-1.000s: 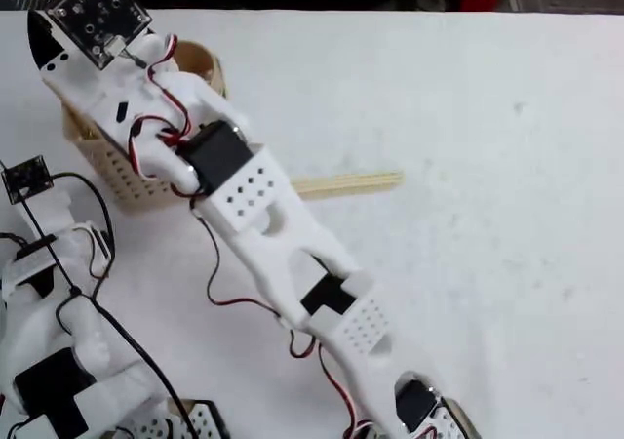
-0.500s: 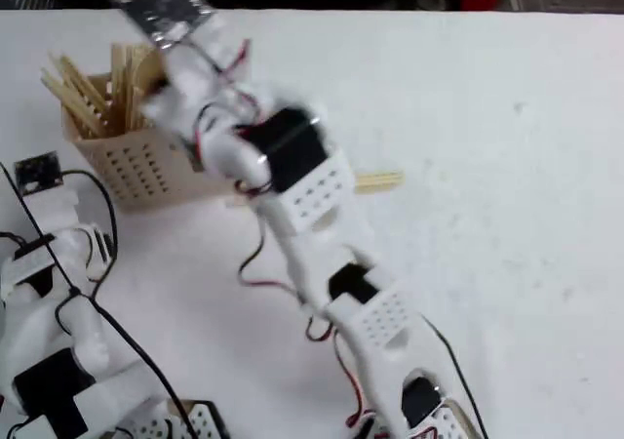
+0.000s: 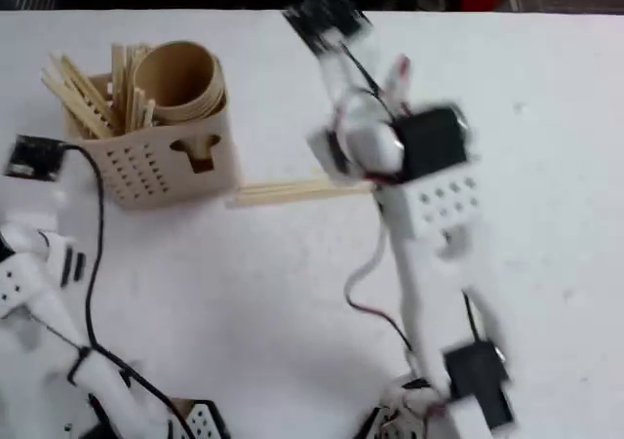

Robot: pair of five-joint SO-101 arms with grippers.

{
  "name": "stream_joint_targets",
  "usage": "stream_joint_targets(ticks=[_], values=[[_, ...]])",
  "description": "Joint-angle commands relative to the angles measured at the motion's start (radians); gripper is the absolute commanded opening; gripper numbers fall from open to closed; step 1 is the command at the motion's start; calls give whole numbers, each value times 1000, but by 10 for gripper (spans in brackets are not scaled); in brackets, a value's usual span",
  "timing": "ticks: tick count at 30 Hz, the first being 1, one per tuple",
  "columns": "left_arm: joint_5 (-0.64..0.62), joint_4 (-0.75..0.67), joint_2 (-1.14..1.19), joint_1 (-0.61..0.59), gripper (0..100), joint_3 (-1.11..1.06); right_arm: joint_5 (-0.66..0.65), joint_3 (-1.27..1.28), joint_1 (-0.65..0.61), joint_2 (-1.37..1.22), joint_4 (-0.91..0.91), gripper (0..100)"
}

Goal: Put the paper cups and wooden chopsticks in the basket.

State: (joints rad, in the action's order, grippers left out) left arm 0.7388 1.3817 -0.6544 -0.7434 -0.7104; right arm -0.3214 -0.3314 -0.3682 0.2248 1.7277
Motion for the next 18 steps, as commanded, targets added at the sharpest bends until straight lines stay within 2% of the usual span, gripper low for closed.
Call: stream_joint_targets(ticks=[1,5,9,13,18], values=[[80,204,-99,85,174,51,-63,331,101,257,-16,20],[109,387,-168,168,174,127,-138,640,206,464,-81,21],[104,408,-194,292,174,186,-209,945,265,621,-170,21],[92,405,-196,556,173,201,-241,1223,329,746,-308,21],[-106,328,-194,928,173,302,-245,1433,435,846,-427,21]])
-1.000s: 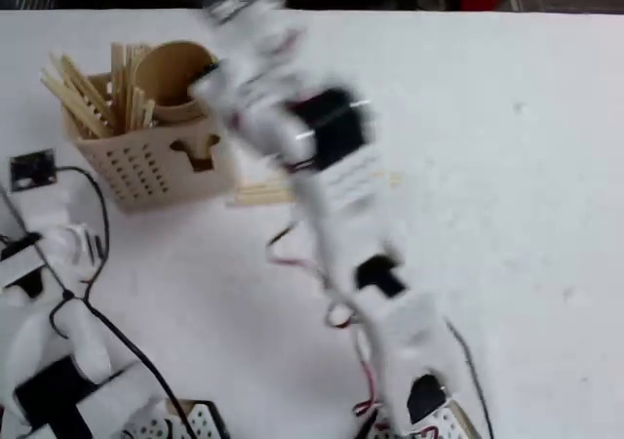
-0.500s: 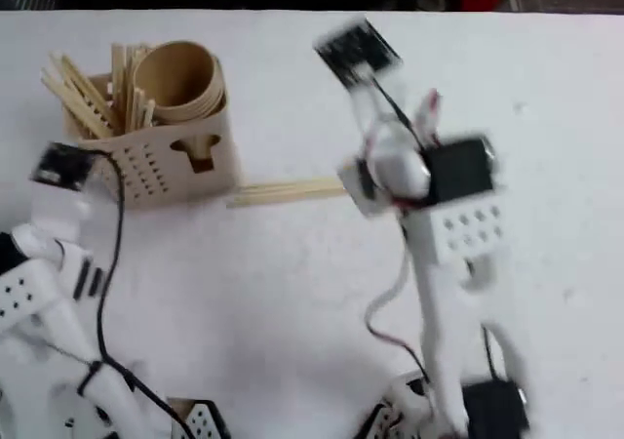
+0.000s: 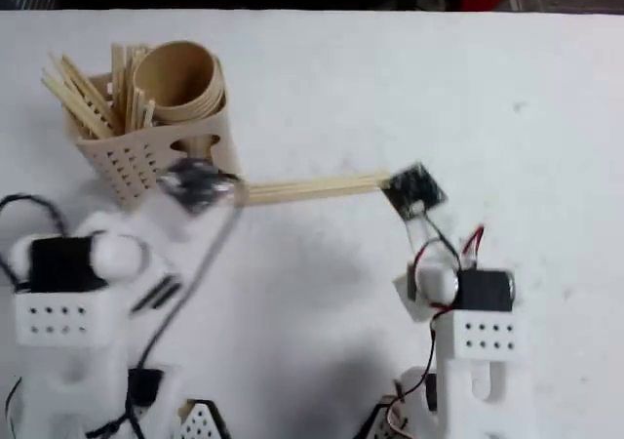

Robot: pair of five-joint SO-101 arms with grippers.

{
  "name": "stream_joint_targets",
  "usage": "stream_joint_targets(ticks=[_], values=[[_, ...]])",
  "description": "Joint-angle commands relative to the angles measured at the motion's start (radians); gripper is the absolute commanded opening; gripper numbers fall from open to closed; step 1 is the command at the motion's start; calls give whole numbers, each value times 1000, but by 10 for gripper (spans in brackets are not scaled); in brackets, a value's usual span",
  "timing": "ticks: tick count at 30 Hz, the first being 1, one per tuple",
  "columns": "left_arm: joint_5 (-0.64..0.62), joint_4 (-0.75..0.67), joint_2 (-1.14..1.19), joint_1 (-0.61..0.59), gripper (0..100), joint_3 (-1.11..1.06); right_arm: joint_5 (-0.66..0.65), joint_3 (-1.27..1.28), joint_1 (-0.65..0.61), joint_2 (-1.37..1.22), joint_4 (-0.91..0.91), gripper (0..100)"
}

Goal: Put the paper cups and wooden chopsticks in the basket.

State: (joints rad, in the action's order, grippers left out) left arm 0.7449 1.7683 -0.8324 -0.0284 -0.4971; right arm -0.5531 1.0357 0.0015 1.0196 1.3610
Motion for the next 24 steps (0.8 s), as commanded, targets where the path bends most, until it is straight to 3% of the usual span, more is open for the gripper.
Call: stream_joint_targets(ticks=[1,5,11,24], values=[[-133,-95,-13,260,173,112,-12,86,91,67,-79,21],[-144,-267,117,343,172,155,-6,183,153,85,-174,21],[-133,-526,558,349,170,253,-12,359,159,94,-343,21],[-25,-539,1395,367,172,956,-6,446,217,94,-489,21]])
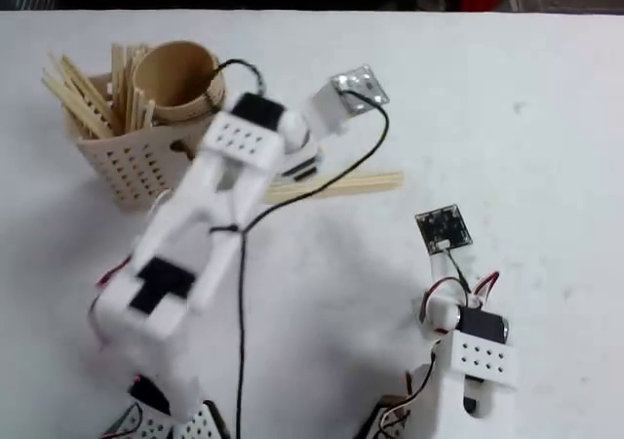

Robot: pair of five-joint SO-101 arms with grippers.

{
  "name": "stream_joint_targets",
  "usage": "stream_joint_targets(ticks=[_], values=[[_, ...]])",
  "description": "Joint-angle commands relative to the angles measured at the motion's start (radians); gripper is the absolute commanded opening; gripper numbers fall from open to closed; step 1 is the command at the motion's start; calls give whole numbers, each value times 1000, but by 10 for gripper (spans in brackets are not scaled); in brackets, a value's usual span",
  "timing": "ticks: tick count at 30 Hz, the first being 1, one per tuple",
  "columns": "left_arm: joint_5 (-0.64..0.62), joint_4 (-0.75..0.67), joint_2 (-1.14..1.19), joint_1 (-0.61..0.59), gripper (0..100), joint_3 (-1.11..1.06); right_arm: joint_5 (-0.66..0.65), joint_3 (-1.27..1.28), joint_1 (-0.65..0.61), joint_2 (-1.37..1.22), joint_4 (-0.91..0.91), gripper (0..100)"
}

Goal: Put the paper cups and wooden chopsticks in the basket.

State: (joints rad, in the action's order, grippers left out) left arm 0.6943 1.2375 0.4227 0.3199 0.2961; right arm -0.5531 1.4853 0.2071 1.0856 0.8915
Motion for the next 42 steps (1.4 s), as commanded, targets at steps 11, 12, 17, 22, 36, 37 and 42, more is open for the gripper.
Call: stream_joint_targets(ticks=[11,12,17,22,36,37,42], values=[[25,204,561,4,171,713,-12,-2,10,28,-19,21],[26,209,593,2,171,752,-12,-2,8,28,-19,21],[46,288,713,1,170,931,-14,12,-27,28,-18,21],[66,345,814,-16,170,1076,-14,18,-44,28,-18,21],[72,358,898,-19,24,1105,-14,18,-44,28,-18,21],[72,358,898,-19,20,1106,-14,18,-44,28,-18,21],[64,413,868,-18,23,1235,-14,18,-44,28,-19,21]])
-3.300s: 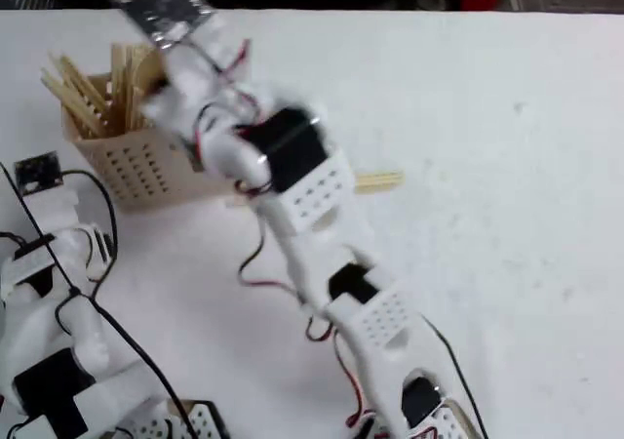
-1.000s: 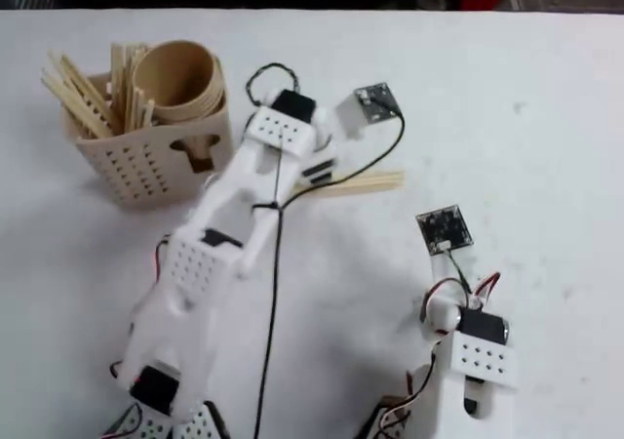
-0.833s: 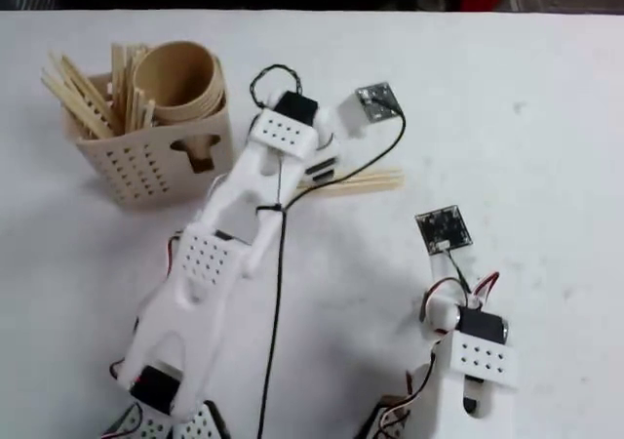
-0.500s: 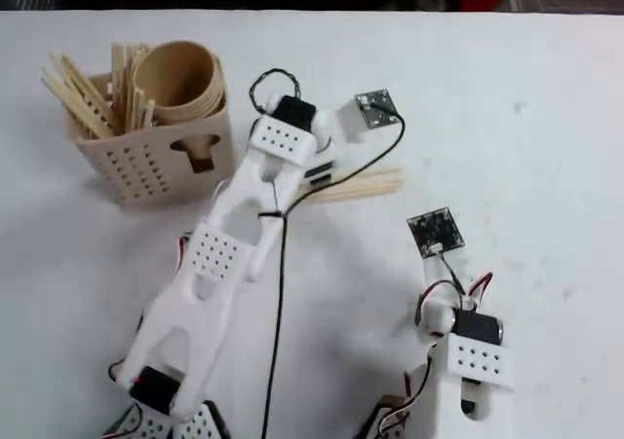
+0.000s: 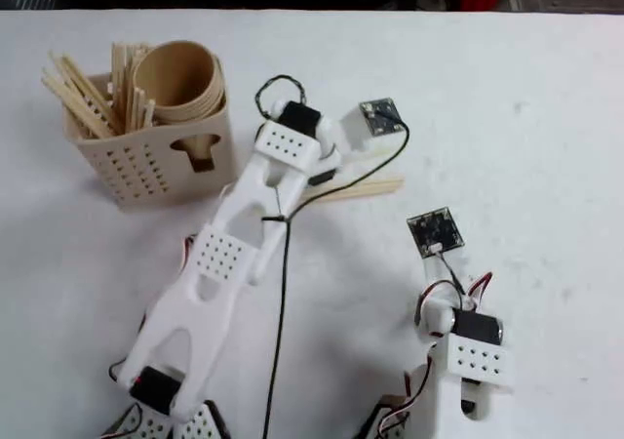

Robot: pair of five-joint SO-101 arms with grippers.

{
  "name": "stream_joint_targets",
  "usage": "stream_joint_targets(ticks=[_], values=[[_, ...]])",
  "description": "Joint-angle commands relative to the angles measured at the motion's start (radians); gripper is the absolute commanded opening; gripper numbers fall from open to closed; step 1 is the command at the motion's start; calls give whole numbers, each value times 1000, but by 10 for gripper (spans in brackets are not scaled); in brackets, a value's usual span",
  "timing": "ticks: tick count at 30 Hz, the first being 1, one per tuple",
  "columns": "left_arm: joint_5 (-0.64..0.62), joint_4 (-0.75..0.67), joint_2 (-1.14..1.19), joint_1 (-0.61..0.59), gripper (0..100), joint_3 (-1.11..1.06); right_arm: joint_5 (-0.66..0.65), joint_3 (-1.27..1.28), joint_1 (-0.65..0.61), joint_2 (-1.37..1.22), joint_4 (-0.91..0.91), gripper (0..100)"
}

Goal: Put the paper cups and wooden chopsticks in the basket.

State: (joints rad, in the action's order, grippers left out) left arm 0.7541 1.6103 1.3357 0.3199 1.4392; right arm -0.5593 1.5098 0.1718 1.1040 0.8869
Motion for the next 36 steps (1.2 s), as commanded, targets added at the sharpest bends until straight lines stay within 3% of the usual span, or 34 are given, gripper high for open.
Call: stream_joint_targets(ticks=[1,3,7,17,23,29,32,36], values=[[3,68,-54,-18,23,147,-8,-6,-8,10,-15,21],[3,121,-79,-16,23,244,-8,-6,-8,10,-15,21],[-11,147,-240,-13,23,216,-8,-6,-8,10,-15,21],[-195,118,-707,15,23,226,-8,-5,-8,10,-15,21],[-313,89,-992,-127,23,224,-8,-5,-8,10,-15,21],[-450,186,-1187,-312,23,216,-8,-5,-8,10,-15,21],[-502,184,-1250,-387,22,110,-8,-5,-8,10,-15,21],[-534,183,-1392,-438,22,-276,-8,-5,-7,10,-15,21]])
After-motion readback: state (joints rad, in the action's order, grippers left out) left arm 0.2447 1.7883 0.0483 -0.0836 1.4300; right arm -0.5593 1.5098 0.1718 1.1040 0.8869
